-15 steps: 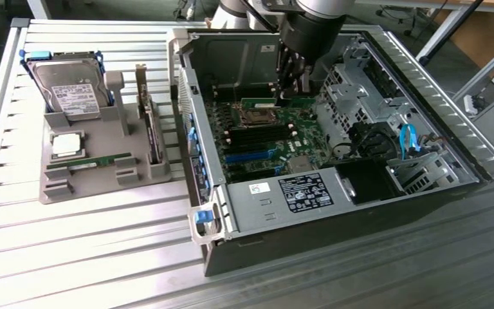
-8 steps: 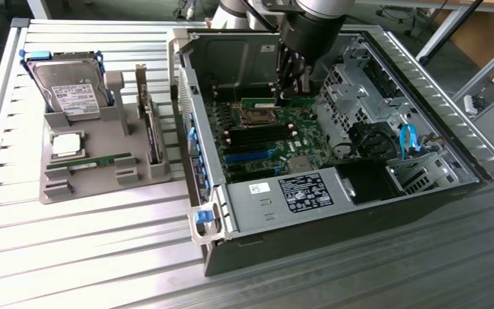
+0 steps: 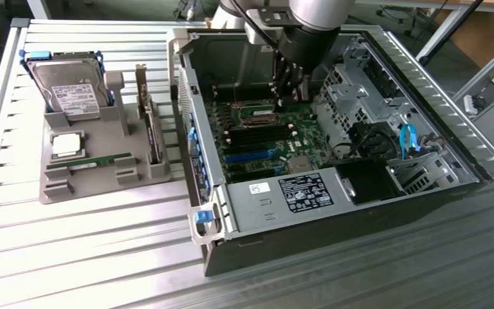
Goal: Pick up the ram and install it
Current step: 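Insert the ram into the slot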
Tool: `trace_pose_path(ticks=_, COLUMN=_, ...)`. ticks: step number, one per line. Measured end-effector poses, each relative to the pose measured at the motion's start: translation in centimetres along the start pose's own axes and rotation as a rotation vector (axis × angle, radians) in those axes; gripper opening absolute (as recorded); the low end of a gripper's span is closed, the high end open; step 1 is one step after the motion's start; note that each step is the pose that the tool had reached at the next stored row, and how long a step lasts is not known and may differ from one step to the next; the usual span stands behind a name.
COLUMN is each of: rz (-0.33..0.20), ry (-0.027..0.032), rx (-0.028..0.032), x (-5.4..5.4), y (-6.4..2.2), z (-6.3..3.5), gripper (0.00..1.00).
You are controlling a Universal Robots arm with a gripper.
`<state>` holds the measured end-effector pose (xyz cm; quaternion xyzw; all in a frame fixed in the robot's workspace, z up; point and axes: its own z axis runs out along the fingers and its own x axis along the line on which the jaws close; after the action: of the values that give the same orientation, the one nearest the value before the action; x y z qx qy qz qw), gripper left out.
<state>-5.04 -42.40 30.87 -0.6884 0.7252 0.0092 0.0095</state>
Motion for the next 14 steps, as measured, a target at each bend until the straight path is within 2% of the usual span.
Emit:
trace_pose_path(ticks=3, rz=-0.006, ry=0.0003, rx=-0.0002, x=0.0, y=-0.45, z=0.30, gripper=0.12)
trace_pose_path(ticks=4, rz=-0.038, ry=0.0010, rx=-0.0009, x=0.0, y=-0.55, z=0.39, gripper=0.12)
trace_pose_path(ticks=9, rz=-0.040, ry=0.0019, rx=-0.0010, x=0.0, y=-0.60, z=0.89, gripper=0.12)
trace_pose_path(ticks=11, rz=-0.041, ry=0.0219, rx=-0.0003, x=-0.1, y=-0.61, z=1.02, gripper=0.12)
trace_pose_path(ticks=14, rz=-0.041, ry=0.0222, rx=-0.0004, x=-0.3, y=-0.61, z=1.28, gripper=0.12)
